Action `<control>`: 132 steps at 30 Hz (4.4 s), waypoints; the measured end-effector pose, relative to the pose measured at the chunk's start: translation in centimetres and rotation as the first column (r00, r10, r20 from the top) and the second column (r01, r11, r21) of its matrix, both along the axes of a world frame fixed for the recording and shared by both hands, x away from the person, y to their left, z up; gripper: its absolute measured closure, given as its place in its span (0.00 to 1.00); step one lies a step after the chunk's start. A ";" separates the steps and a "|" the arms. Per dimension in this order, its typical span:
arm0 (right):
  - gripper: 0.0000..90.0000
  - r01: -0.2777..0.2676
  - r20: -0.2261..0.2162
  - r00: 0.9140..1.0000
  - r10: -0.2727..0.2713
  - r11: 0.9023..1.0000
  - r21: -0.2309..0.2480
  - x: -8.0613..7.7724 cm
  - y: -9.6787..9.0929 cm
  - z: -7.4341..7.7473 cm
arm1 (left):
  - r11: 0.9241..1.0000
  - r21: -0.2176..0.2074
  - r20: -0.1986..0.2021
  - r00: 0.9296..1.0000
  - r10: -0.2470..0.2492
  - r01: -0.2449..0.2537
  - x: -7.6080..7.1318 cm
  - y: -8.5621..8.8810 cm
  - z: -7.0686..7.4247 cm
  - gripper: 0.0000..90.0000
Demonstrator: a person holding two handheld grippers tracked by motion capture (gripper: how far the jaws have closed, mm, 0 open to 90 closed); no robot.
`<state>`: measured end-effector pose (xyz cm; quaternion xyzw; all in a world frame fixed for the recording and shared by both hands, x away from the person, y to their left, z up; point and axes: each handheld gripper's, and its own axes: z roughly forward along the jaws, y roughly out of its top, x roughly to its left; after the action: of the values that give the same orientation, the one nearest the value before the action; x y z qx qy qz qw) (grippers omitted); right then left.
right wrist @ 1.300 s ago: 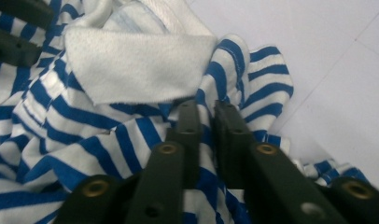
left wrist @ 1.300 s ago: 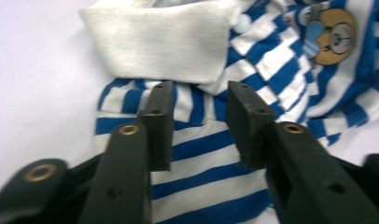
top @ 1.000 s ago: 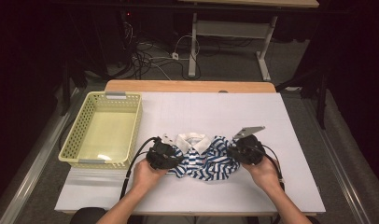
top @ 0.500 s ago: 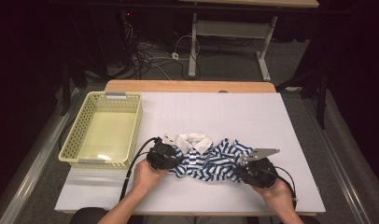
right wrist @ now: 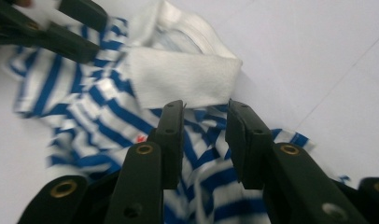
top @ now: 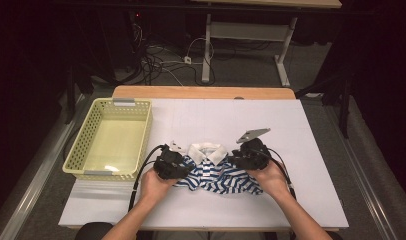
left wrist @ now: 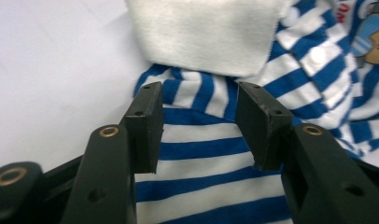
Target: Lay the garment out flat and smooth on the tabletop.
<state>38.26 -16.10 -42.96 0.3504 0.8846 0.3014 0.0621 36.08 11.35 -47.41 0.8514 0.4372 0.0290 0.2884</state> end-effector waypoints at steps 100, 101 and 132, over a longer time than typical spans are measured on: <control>0.95 0.227 -0.044 0.972 -0.230 0.972 -0.059 9.7 -3.7 -2.6 | 0.994 0.052 0.003 0.995 0.096 -0.096 12.0 -2.6 2.3 0.91; 0.95 0.232 -0.048 0.971 -0.235 0.971 -0.057 9.8 -3.8 -2.7 | 0.994 0.052 0.002 0.996 0.094 -0.094 12.0 -2.7 2.1 0.90; 0.75 0.117 -0.011 0.993 -0.116 0.993 0.035 -1.4 -6.4 -0.3 | 0.971 -0.017 0.018 0.971 -0.237 0.238 -0.8 -6.6 2.4 0.60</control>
<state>36.81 -22.55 -43.27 0.4037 0.8574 0.3114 0.0696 35.24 4.72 -44.98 0.8945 0.3302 -0.0032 0.3014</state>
